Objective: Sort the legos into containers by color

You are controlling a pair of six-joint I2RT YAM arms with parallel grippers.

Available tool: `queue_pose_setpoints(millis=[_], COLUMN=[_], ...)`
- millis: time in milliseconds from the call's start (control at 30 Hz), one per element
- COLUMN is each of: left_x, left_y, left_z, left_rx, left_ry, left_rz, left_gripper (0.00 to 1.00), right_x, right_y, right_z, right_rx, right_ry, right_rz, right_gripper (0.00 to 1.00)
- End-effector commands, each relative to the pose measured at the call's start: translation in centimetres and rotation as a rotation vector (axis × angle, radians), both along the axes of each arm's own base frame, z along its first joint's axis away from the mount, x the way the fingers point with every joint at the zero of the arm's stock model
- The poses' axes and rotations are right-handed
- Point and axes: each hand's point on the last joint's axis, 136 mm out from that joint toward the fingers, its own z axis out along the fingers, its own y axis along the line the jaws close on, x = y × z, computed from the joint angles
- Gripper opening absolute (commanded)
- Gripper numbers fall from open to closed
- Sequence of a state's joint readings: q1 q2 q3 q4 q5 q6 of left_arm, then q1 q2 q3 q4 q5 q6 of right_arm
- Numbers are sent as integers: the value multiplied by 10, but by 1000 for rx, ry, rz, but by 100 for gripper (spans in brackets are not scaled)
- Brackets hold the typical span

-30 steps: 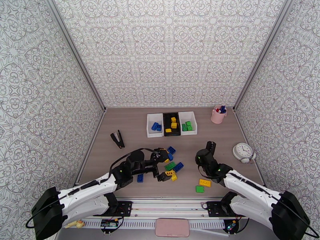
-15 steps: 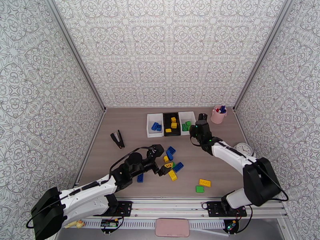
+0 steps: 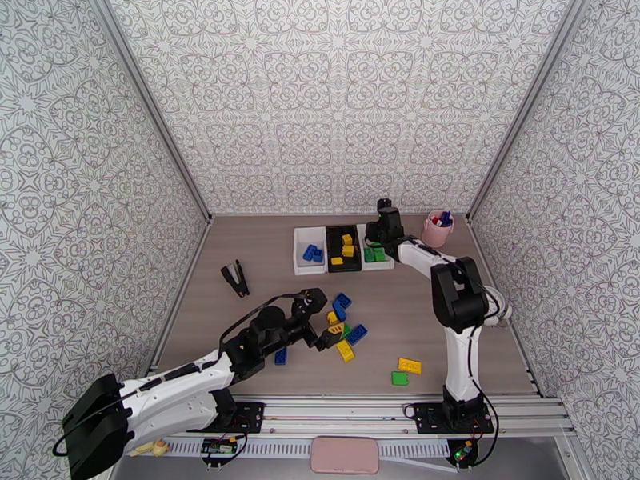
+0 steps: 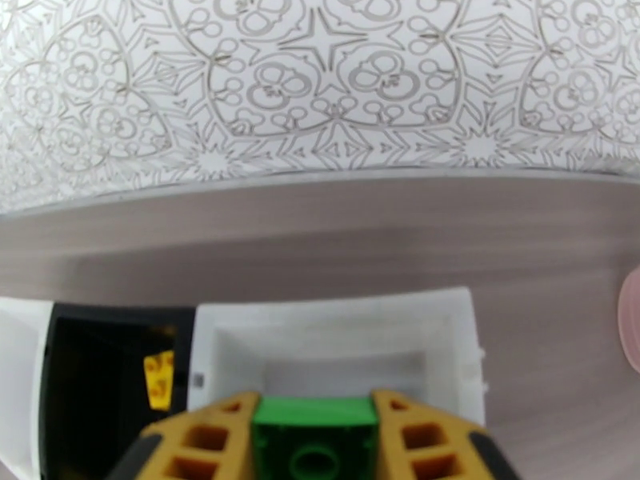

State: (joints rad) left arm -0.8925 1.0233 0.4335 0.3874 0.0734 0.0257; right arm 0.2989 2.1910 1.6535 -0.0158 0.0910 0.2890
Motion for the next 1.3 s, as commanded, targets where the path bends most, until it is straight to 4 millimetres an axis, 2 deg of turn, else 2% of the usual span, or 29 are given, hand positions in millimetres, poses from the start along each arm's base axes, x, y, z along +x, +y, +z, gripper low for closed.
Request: queue_pose_setpoints(millis=[0,67,133,300,400,533,733,800,900,1100,1267], left_x=[1,1,2,9,22,30,32,31,27,15,-2], left_y=[1,1,2,11,30,58,100,118,133,151,158], left_z=[-3,-2,-1,-5,-18,-29,-53,-65,-80,-106,-128], left_rx=[7,7,3,5,34,33,41,61,104,184,293], left_ry=[-6,-7,-4,29,80,158,334,400,481,629,782], left_rz=[10,12,20,93,230,383,579,665,726,803,847], left_gripper=[100,100,100,100,100,100,100,100,100,100,99], right_x=[10,12,11,-1,-16,-51,-111,-132,-160,-220,-241], right_y=[1,1,0,-1,4,13,21,25,35,66,59], right_z=[10,12,16,35,49,64,71,76,81,81,69], right_rx=[-15,-17,-20,-17,1,9,-27,-46,-64,-43,-45], right_ry=[-5,-9,-12,-39,-69,-109,-162,-185,-208,-223,-205], right_rz=[20,21,20,33,89,191,292,327,378,525,538], right_gripper=[29,33,45,67,80,93,99,100,100,100,100])
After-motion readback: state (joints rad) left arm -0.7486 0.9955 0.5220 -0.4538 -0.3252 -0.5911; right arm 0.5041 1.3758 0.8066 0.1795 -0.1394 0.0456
